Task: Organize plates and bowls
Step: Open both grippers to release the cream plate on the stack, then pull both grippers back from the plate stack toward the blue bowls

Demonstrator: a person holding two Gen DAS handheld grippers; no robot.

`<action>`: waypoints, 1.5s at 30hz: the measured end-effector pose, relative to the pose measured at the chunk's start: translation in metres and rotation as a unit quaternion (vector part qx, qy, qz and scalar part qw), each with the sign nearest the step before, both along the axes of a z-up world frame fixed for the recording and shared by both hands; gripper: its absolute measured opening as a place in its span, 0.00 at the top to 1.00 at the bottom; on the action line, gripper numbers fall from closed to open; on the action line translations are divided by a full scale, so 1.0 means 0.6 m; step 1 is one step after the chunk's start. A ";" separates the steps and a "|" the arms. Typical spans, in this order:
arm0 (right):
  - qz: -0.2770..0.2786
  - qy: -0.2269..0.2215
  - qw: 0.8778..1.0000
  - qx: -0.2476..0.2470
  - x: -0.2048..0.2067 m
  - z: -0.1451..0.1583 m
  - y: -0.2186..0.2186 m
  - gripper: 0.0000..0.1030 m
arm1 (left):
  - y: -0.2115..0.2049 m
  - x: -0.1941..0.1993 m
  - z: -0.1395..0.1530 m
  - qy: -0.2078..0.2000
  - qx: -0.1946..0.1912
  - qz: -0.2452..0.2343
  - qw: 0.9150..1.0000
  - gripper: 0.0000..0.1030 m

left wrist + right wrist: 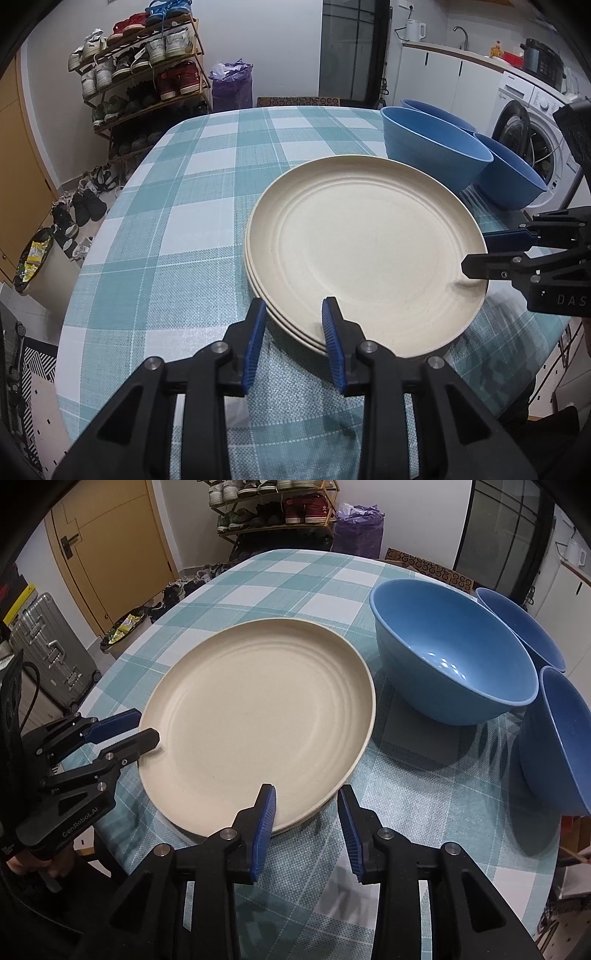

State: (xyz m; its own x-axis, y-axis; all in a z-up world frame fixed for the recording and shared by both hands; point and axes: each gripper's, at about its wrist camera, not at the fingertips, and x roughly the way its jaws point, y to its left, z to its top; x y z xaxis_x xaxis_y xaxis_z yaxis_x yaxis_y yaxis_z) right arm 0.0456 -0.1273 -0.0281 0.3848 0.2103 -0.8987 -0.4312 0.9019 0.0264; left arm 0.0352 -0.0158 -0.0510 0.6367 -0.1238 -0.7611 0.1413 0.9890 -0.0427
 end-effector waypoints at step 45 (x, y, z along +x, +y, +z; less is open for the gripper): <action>-0.025 -0.103 0.992 0.063 -0.011 0.120 -0.083 0.01 | -0.039 0.031 0.118 -0.085 -0.014 -0.033 0.996 0.00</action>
